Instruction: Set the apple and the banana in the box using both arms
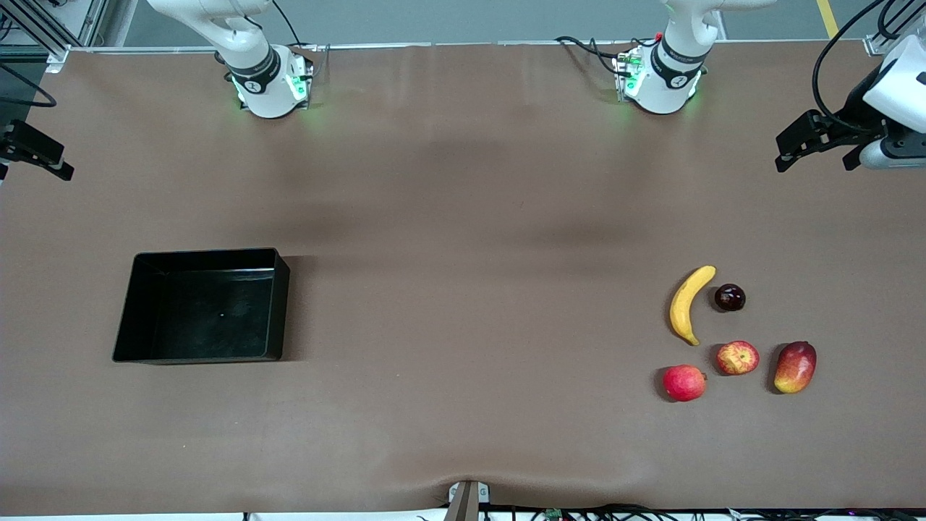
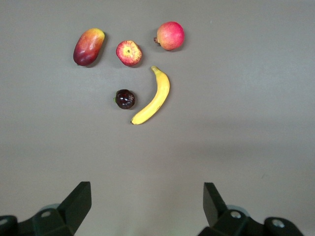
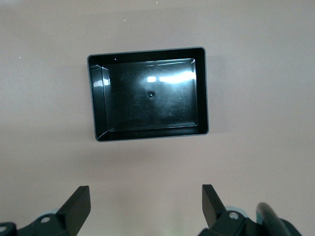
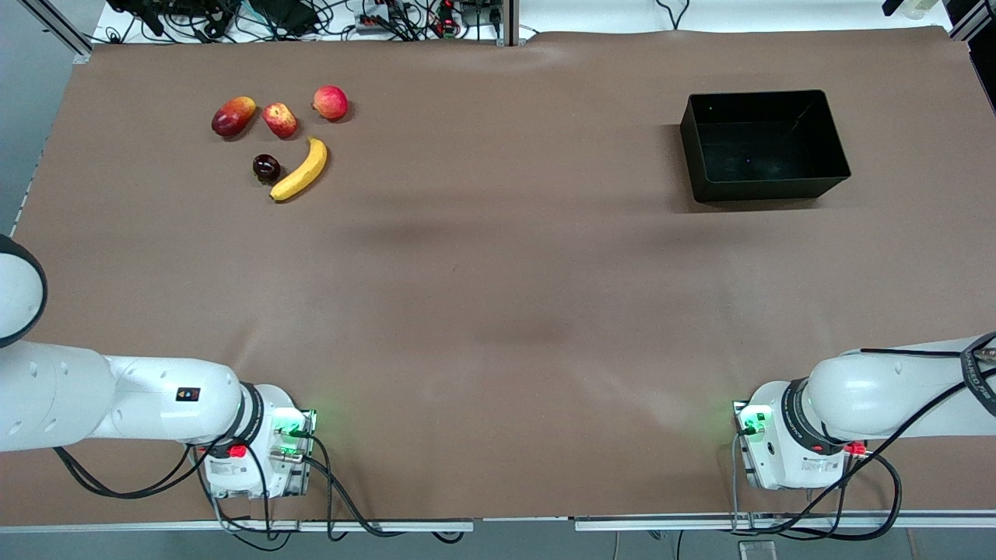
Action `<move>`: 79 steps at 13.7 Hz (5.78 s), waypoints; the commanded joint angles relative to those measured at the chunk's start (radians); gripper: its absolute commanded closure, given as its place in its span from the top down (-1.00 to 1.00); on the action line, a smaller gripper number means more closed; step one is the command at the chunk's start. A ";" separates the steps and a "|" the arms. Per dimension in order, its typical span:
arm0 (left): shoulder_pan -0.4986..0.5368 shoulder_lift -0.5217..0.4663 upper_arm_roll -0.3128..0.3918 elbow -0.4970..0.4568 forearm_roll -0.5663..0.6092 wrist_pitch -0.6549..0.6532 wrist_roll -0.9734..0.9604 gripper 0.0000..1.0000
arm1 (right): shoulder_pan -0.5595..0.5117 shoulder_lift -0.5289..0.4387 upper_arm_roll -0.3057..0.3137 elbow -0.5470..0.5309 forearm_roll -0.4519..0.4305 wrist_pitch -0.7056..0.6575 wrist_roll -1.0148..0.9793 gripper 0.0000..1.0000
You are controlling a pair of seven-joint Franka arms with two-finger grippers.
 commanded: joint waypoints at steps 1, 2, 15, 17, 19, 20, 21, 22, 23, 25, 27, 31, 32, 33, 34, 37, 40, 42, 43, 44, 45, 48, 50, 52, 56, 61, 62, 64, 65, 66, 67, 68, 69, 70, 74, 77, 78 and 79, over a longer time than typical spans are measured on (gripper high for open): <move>-0.001 0.005 0.002 0.024 -0.011 -0.049 0.022 1.00 | -0.004 -0.019 0.002 -0.005 -0.008 0.003 0.004 1.00; -0.001 0.008 0.002 0.027 -0.008 -0.049 0.024 1.00 | -0.004 -0.017 0.002 -0.003 -0.008 0.003 0.004 1.00; 0.016 0.048 0.010 0.058 -0.001 -0.051 0.005 1.00 | -0.027 0.053 0.000 0.047 -0.002 0.001 0.000 1.00; 0.019 0.063 0.010 0.066 -0.002 -0.051 0.007 1.00 | -0.028 0.062 0.000 0.047 -0.019 0.004 0.000 1.00; 0.018 0.071 0.010 0.063 -0.002 -0.052 0.005 1.00 | -0.031 0.064 0.000 0.047 -0.019 0.000 0.007 1.00; 0.018 0.071 0.011 0.063 -0.002 -0.059 0.007 1.00 | -0.034 0.069 -0.001 0.047 -0.019 0.001 0.007 1.00; 0.022 0.080 0.011 0.064 -0.001 -0.059 0.008 1.00 | -0.051 0.085 -0.001 0.046 -0.019 0.001 0.007 1.00; 0.022 0.098 0.011 0.067 -0.002 -0.059 0.005 1.00 | -0.062 0.130 -0.001 0.046 -0.019 0.001 0.006 1.00; 0.022 0.115 0.011 0.064 -0.001 -0.059 0.004 1.00 | -0.080 0.185 -0.003 0.047 -0.021 0.000 -0.003 1.00; 0.018 0.161 0.005 0.063 0.018 -0.025 0.001 1.00 | -0.126 0.220 0.000 0.044 -0.008 0.012 -0.028 1.00; 0.021 0.204 0.002 0.049 0.022 0.041 0.002 1.00 | -0.131 0.283 0.000 0.044 -0.007 0.024 -0.034 1.00; 0.024 0.330 0.005 0.041 0.024 0.170 0.010 1.00 | -0.140 0.377 0.000 0.024 0.001 0.147 -0.121 1.00; 0.025 0.377 0.008 0.043 0.029 0.202 0.008 1.00 | -0.146 0.404 0.000 0.023 0.001 0.188 -0.164 1.00; 0.035 0.426 0.008 0.043 0.030 0.254 0.008 1.00 | -0.160 0.433 0.000 0.021 0.004 0.235 -0.202 1.00; 0.051 0.466 0.008 0.043 0.035 0.314 0.013 1.00 | -0.168 0.466 0.002 0.018 0.016 0.269 -0.223 1.00; 0.108 0.589 0.008 0.058 0.045 0.475 0.025 1.00 | -0.189 0.549 0.002 0.013 0.051 0.364 -0.236 1.00; 0.150 0.709 0.010 0.134 0.039 0.544 0.025 1.00 | -0.203 0.613 0.002 0.010 0.054 0.463 -0.290 1.00; 0.151 0.761 0.008 0.172 0.026 0.547 0.019 1.00 | -0.214 0.647 0.003 0.010 0.060 0.483 -0.316 0.82; 0.150 0.781 0.008 0.176 0.021 0.555 0.011 1.00 | -0.214 0.655 0.003 0.010 0.077 0.486 -0.318 0.64; 0.150 0.802 0.008 0.196 0.019 0.578 0.007 1.00 | -0.215 0.667 0.003 0.010 0.082 0.498 -0.318 0.57; 0.150 0.828 0.008 0.219 0.018 0.590 0.004 1.00 | -0.220 0.685 0.003 0.009 0.082 0.527 -0.338 0.46; 0.145 0.873 0.008 0.244 -0.031 0.653 -0.033 1.00 | -0.246 0.714 0.003 0.007 0.129 0.543 -0.445 -0.51; 0.139 0.888 0.008 0.245 -0.031 0.684 -0.048 1.00 | -0.245 0.714 0.005 -0.002 0.136 0.538 -0.445 -1.00; 0.125 0.908 0.008 0.245 -0.031 0.737 -0.048 1.00 | -0.240 0.713 0.005 -0.002 0.136 0.526 -0.444 -1.00; 0.119 0.910 0.010 0.244 -0.017 0.751 -0.035 0.94 | -0.220 0.699 0.014 0.039 0.136 0.448 -0.439 -1.00; 0.127 0.902 0.013 0.242 -0.016 0.750 -0.035 0.94 | -0.151 0.684 0.023 0.187 0.142 0.140 -0.291 -1.00; 0.131 0.899 0.019 0.242 -0.002 0.750 -0.030 0.93 | -0.125 0.670 0.031 0.187 0.148 0.116 -0.249 -1.00; 0.130 0.901 0.019 0.236 0.083 0.750 -0.025 0.90 | -0.087 0.652 0.031 0.181 0.236 0.080 -0.217 -1.00; 0.130 0.901 0.017 0.235 0.149 0.750 -0.012 0.91 | -0.073 0.652 0.031 0.181 0.267 0.075 -0.209 -1.00; 0.131 0.899 0.016 0.236 0.186 0.750 0.001 0.92 | -0.041 0.652 0.031 0.181 0.286 0.075 -0.203 -1.00; 0.125 0.896 0.014 0.236 0.193 0.748 0.001 0.92 | -0.007 0.650 0.031 0.181 0.306 0.075 -0.153 -1.00; 0.124 0.898 0.011 0.235 0.193 0.745 0.002 0.92 | 0.033 0.648 0.031 0.181 0.317 0.078 -0.079 -1.00; 0.125 0.899 0.010 0.235 0.184 0.745 0.007 0.92 | 0.079 0.641 0.031 0.181 0.327 0.081 -0.004 -1.00; 0.133 0.902 0.005 0.235 0.168 0.745 0.002 0.92 | 0.125 0.633 0.031 0.181 0.346 0.087 0.069 -1.00; 0.140 0.909 0.010 0.212 -0.031 0.745 -0.019 0.93 | 0.272 0.633 0.031 0.176 0.398 0.151 0.254 -1.00; 0.142 0.909 0.013 0.192 -0.037 0.745 -0.033 0.88 | 0.376 0.641 0.029 0.168 0.452 0.245 0.357 -1.00; 0.142 0.909 0.014 0.190 -0.037 0.745 -0.032 0.75 | 0.415 0.642 0.031 0.164 0.459 0.289 0.390 -1.00; 0.142 0.909 0.016 0.192 -0.036 0.745 -0.030 0.52 | 0.468 0.648 0.029 0.153 0.459 0.338 0.420 -1.00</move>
